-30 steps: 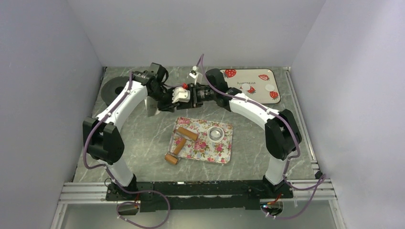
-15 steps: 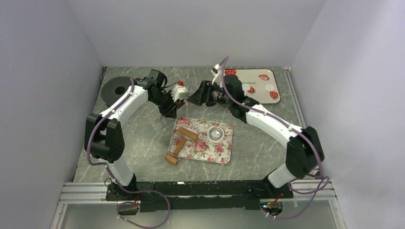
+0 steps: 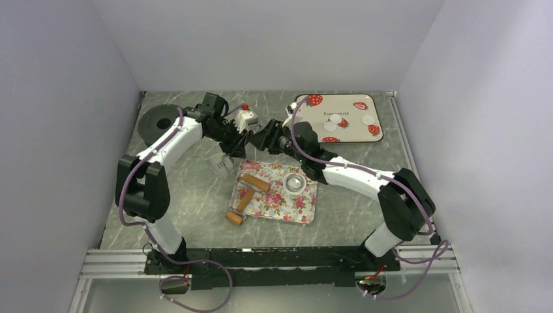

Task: Roll out the dumpling wrappers from the dough
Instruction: Remove the dumpling wrapper from the work surface.

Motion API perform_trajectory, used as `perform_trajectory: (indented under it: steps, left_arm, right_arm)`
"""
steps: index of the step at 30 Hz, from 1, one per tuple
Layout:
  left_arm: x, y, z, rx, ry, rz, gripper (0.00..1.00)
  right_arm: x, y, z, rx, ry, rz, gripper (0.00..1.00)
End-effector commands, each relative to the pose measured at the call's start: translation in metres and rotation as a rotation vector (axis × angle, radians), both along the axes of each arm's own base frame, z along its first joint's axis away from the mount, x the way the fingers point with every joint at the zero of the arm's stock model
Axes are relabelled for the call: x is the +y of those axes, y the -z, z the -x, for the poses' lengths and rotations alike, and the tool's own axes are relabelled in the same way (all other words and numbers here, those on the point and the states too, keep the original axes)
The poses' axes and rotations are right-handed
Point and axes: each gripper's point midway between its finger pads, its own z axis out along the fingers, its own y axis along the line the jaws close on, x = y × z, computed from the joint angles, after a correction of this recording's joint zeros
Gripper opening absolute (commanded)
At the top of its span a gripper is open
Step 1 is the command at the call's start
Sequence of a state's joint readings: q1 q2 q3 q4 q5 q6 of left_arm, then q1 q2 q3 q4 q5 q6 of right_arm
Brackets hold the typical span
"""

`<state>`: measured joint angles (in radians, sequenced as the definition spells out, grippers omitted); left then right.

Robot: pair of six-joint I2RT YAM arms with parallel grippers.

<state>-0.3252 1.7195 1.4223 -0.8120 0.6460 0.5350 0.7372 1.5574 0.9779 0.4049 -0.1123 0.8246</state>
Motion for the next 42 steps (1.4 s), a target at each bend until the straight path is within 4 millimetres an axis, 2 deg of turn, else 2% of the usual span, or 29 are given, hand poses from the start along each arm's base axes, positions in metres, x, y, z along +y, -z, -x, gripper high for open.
perform_trajectory:
  steps: [1,5,11,18,19,21,23,24,25,29,31,35,36,39,42]
  left_arm:
    - [-0.012,-0.015,0.006,0.007,0.025,0.081,0.0]
    - [-0.014,-0.019,0.011,0.018,0.042,0.099,0.0]
    - [-0.017,-0.021,0.013,0.025,0.057,0.114,0.0]
    - [-0.016,-0.023,-0.004,-0.005,0.022,0.09,0.0]
    - [-0.016,-0.022,-0.005,-0.005,0.02,0.085,0.0]
    - [-0.017,-0.022,-0.006,-0.003,0.022,0.088,0.0]
    - [-0.018,-0.025,-0.006,0.001,0.02,0.093,0.0]
    - [-0.017,-0.026,-0.005,0.005,0.017,0.093,0.02]
    - [-0.016,-0.028,-0.004,0.007,0.015,0.091,0.07]
    - [-0.013,-0.047,0.007,0.014,0.04,0.117,0.46]
    - [-0.012,-0.064,0.017,0.028,0.076,0.156,0.63]
    - [-0.008,-0.11,0.027,0.016,0.13,0.248,0.84]
    - [-0.007,-0.121,0.028,0.006,0.137,0.269,0.88]
    - [-0.007,-0.147,0.026,-0.052,0.139,0.302,0.88]
    - [-0.008,-0.149,0.009,-0.117,0.062,0.279,0.85]
  right_arm:
    - [0.004,-0.022,-0.028,-0.062,0.105,-0.104,0.57]
    - [0.011,-0.02,-0.035,-0.059,0.108,-0.144,0.5]
    - [0.026,-0.021,-0.044,-0.08,0.071,-0.156,0.5]
    - [0.047,-0.023,-0.039,-0.038,-0.025,-0.189,0.47]
    - [0.051,-0.024,-0.039,-0.035,-0.043,-0.187,0.44]
    - [0.058,-0.025,-0.037,-0.028,-0.084,-0.187,0.31]
    - [0.06,-0.024,-0.035,-0.025,-0.102,-0.196,0.11]
    - [0.057,-0.024,-0.036,-0.022,-0.095,-0.201,0.02]
    - [0.052,-0.026,-0.036,-0.024,-0.087,-0.207,0.0]
    - [0.023,-0.032,-0.04,-0.052,-0.032,-0.184,0.0]
    - [0.01,-0.04,-0.041,-0.087,-0.01,-0.146,0.0]
    - [-0.02,-0.061,-0.041,-0.155,0.033,-0.083,0.0]
    - [-0.03,-0.066,-0.041,-0.168,0.047,-0.072,0.0]
    - [-0.065,-0.083,-0.043,-0.189,0.1,-0.019,0.0]
    - [-0.111,-0.095,-0.033,-0.201,0.186,0.124,0.0]
